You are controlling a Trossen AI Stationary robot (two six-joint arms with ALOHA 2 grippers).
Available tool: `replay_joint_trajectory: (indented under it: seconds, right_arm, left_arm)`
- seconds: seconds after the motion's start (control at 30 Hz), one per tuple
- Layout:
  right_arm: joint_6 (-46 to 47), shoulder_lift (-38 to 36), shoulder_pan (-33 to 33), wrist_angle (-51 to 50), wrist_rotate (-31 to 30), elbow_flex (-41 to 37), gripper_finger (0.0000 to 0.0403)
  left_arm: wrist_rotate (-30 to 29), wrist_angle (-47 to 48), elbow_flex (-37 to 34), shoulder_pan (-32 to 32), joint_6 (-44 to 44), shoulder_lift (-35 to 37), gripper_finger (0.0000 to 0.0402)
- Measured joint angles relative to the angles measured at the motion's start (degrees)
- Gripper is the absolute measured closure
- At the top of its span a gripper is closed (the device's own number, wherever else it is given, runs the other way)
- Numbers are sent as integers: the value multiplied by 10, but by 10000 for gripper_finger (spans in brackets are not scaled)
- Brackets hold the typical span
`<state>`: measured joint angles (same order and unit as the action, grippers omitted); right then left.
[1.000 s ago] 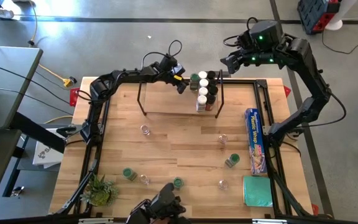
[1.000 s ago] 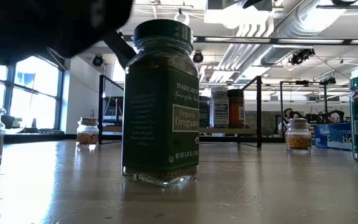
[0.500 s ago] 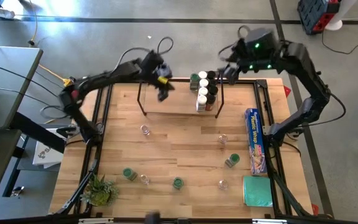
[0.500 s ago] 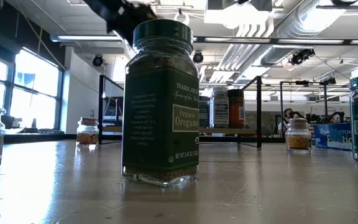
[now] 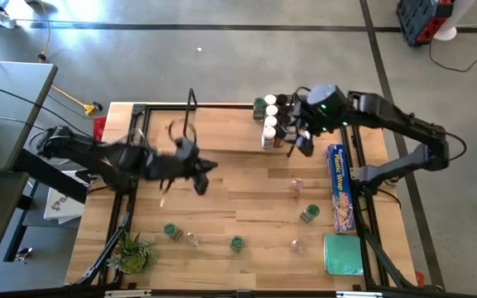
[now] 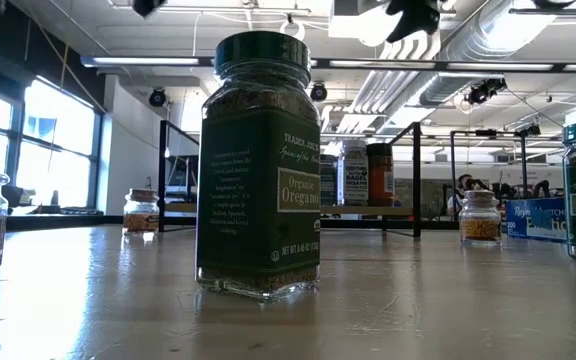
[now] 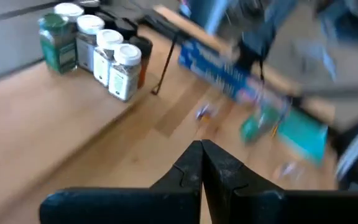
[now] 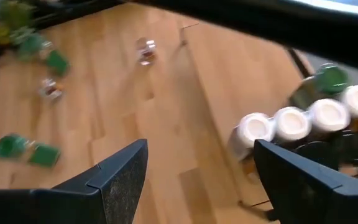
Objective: Shelf spices
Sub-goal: Put the green seasoning bottle on the shelf aligned with the other green seasoning bottle
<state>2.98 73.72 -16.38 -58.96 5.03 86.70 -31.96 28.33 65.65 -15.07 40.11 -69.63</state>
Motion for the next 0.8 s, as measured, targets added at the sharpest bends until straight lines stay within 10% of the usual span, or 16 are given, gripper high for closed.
replay_joint_trajectory:
  seconds: [0.1,0.37,0.63,0.8]
  right_arm:
    - [-28,-43,0,3,31,-50,116]
    - [-33,-144,0,-2,54,-108,116]
    - [-18,-188,0,-5,54,-108,116]
    - [-15,-192,0,-10,53,-108,116]
  left_arm:
    - [-98,2,31,-83,134,-59,401]
    - [-48,-133,48,-145,216,-193,398]
    - [244,-141,74,-144,130,-241,307]
    - [316,-58,108,-165,125,-273,221]
